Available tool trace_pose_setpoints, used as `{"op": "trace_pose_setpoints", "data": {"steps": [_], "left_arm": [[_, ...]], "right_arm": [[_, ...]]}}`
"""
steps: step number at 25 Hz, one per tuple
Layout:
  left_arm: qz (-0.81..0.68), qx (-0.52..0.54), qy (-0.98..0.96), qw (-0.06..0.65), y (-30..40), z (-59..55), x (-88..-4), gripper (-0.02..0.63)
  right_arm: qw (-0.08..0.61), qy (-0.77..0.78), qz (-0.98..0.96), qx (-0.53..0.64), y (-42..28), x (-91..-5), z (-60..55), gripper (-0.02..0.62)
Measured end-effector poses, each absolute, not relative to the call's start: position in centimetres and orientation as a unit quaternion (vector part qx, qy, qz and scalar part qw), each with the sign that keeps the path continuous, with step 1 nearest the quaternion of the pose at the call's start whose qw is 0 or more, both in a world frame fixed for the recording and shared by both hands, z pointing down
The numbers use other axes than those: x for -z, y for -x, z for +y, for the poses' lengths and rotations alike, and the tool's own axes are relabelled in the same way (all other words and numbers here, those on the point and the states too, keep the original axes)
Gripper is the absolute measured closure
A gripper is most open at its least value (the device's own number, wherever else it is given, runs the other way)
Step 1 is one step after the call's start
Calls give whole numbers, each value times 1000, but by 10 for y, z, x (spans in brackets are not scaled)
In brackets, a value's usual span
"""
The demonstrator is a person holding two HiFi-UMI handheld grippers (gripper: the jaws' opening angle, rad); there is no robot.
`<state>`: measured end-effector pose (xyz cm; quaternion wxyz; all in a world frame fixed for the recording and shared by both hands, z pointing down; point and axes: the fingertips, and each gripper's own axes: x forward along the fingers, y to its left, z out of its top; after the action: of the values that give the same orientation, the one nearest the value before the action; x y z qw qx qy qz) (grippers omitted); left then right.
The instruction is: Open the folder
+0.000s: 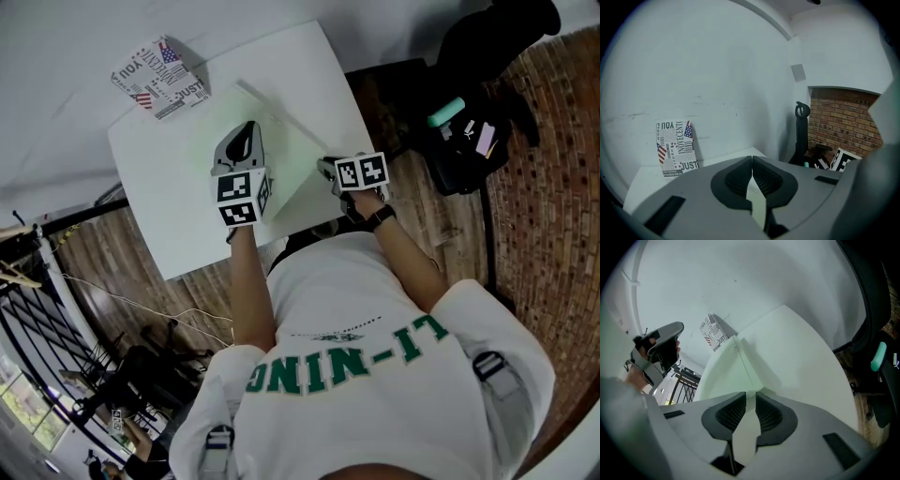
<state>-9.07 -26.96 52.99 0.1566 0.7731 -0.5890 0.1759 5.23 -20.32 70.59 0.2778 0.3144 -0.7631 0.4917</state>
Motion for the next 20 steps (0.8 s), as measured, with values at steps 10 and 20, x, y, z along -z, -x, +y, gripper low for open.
{"op": "trace_pose_setpoints", "data": {"steps": [10,20], "left_arm": [[-593,-174,-769,161,93,-262,-532,591],[-601,-168,-766,156,96,-257,-525,591]], "right_arm": [[261,-324,-776,-474,-56,-692,-209,569],[248,-321,-802,-439,-42,-666,-217,580]]}}
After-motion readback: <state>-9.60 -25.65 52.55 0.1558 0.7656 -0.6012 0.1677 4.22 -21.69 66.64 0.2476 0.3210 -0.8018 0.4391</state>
